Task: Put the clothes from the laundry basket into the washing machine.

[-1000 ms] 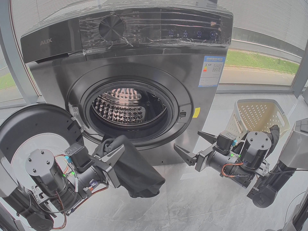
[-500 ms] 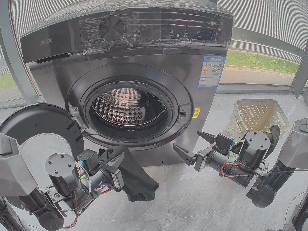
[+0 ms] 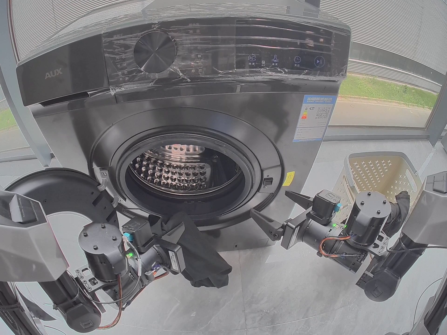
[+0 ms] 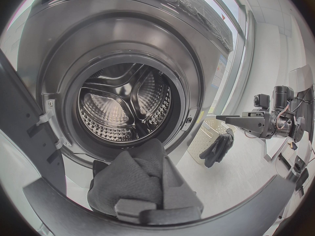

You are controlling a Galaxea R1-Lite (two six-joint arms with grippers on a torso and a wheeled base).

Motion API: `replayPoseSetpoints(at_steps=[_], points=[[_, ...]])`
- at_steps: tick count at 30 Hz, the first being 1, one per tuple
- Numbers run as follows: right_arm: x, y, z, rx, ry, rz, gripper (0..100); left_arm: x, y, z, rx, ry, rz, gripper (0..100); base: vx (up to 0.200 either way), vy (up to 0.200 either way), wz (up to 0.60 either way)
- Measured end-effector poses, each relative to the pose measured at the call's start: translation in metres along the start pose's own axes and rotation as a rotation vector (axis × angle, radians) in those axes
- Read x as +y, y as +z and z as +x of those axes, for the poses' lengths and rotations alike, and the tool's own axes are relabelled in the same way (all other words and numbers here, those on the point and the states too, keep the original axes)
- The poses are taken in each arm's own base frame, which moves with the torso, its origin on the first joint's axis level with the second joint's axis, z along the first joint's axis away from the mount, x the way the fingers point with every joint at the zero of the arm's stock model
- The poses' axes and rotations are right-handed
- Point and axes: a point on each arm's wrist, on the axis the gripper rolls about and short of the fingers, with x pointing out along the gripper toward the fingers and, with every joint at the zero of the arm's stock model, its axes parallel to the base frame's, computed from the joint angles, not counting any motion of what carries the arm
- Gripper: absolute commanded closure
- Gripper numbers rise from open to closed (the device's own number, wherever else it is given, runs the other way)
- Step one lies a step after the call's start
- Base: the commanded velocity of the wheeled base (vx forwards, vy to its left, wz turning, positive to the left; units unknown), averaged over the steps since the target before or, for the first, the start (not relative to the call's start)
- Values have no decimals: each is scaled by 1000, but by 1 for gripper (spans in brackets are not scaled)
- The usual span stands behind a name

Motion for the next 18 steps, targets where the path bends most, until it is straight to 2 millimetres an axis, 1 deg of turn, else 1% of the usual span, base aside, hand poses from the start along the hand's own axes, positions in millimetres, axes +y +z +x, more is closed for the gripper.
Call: replayPoseSetpoints(at_steps=[4, 9, 13, 18], points=[[0, 0, 0, 0, -2, 0, 0, 0, -1, 1, 1, 1, -2, 100, 0, 200, 0], [-1, 0, 0, 1, -4, 0, 0, 1, -1, 3, 1, 10, -3, 100, 0, 0, 0], [1, 0, 0, 0, 2, 0, 0, 1, -1, 8, -8, 25, -2, 100, 0, 0, 0], [2, 1, -1, -2, 7, 0, 0, -5, -1, 18, -20, 18, 1, 100, 0, 0, 0]])
